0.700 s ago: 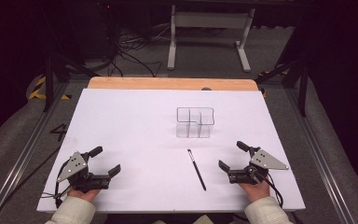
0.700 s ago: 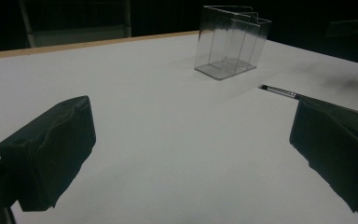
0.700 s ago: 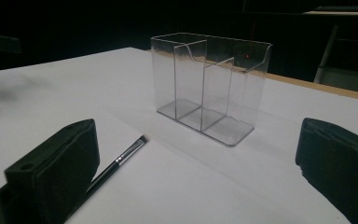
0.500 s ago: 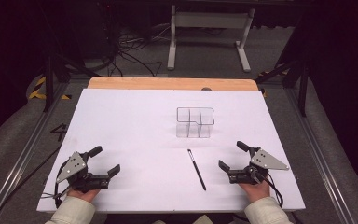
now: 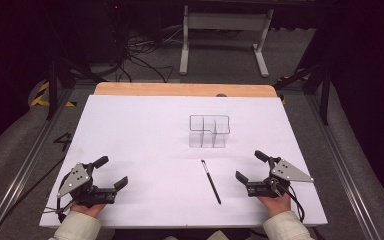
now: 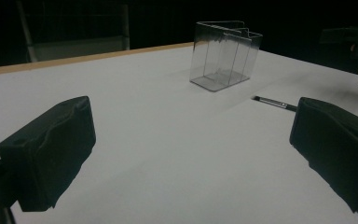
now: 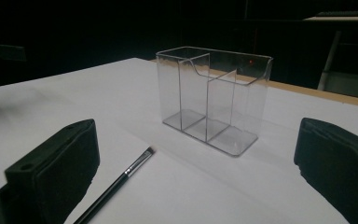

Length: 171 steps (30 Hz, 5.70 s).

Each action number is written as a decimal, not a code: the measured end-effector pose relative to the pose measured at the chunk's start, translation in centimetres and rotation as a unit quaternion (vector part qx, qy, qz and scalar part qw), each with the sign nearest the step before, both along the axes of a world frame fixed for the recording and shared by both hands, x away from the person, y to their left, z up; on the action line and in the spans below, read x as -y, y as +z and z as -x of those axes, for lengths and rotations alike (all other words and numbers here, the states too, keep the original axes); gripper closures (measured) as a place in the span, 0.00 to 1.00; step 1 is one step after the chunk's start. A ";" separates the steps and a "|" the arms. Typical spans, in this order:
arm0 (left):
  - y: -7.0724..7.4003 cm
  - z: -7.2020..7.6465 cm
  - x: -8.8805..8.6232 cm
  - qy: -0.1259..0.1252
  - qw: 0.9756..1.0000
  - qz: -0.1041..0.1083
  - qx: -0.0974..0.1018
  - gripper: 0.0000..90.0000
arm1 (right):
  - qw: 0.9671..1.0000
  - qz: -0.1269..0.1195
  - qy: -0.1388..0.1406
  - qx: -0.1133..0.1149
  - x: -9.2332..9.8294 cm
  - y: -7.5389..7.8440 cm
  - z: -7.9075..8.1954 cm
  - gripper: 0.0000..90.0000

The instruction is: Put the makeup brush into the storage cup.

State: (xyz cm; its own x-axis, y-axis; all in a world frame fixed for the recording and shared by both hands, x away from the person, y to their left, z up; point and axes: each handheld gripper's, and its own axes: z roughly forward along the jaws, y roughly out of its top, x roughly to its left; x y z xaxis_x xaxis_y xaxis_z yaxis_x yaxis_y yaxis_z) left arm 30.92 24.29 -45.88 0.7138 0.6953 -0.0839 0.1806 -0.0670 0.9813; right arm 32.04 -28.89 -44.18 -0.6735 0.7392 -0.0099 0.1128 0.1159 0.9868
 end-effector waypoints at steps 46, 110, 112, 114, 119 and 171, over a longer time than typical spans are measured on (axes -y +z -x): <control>0.5 0.3 0.0 0.002 1.000 -0.001 -0.004 0.01 | 0.994 0.061 0.078 -0.039 -7.9 4.3 -3.2 0.01; 0.3 -0.1 0.2 -0.009 1.000 -0.004 -0.028 0.02 | 0.864 0.393 0.082 -0.306 -14.3 6.7 -7.2 0.17; 0.3 -0.1 0.2 -0.010 1.000 -0.004 -0.027 0.02 | 0.862 0.393 0.084 -0.310 -14.4 6.4 -7.3 0.19; 0.3 -0.1 0.2 -0.010 1.000 -0.004 -0.027 0.02 | 0.859 0.393 0.084 -0.317 -14.5 5.9 -7.4 0.20; 0.3 -0.1 0.2 -0.010 1.000 -0.004 -0.028 0.02 | 0.846 0.406 0.089 -0.334 -14.8 4.6 -7.7 0.26; 0.2 -0.1 0.3 -0.007 0.999 -0.017 -0.033 0.03 | 0.782 0.481 0.108 -0.381 -16.8 2.1 -7.4 0.78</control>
